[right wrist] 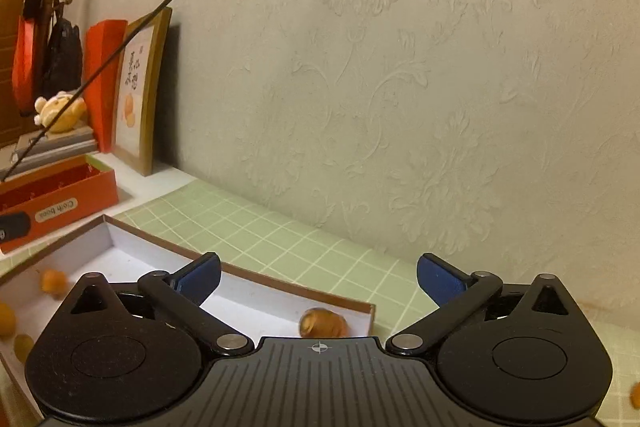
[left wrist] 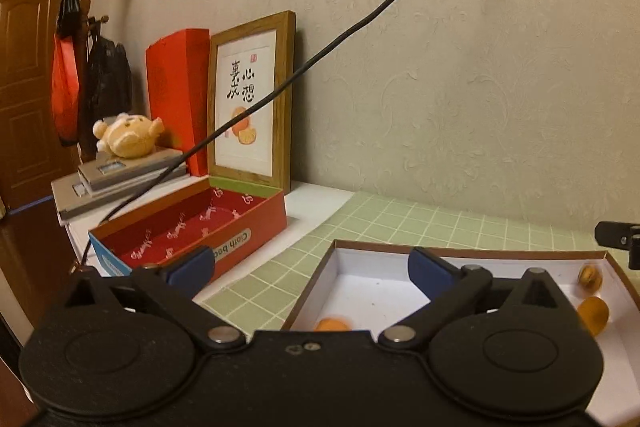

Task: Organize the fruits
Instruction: 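Open both tools to drop the carrot piece and nut into the box, then move both open tools back over the remaining fruit on the table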

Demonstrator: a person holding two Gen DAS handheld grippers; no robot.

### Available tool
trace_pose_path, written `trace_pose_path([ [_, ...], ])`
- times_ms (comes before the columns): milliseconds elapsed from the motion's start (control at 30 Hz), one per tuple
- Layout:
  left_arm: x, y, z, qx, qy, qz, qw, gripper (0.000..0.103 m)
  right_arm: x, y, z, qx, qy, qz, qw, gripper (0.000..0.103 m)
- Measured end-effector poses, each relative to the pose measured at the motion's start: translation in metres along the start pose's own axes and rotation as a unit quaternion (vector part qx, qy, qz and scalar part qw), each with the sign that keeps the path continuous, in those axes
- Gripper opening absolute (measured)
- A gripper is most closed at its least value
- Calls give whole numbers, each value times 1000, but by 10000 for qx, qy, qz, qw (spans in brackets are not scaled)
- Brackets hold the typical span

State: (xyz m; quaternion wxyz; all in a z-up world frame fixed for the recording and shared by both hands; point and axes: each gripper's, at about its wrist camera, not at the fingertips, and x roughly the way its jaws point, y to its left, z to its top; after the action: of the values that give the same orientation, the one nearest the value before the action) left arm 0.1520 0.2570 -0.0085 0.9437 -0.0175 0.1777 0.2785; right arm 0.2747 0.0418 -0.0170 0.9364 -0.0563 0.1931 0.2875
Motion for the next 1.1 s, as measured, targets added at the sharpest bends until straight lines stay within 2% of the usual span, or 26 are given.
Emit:
trace_pose_path([
  [467,-16,-4,3,14,55,-220,9997,97,-17,8,2,-48,13,90,9999,103],
  [800,-72,-35,8,333,-151,-606,9975,97,-73,5,0,-144,-94,86,9998,103],
  [1000,-103,-56,8,285,-260,-953,9947,97,-116,-12,-9,27,-83,-159,9998,103],
  [1100,-110,-72,3,420,-242,-1091,9928,97,-134,-22,-11,77,-107,-325,9994,103],
])
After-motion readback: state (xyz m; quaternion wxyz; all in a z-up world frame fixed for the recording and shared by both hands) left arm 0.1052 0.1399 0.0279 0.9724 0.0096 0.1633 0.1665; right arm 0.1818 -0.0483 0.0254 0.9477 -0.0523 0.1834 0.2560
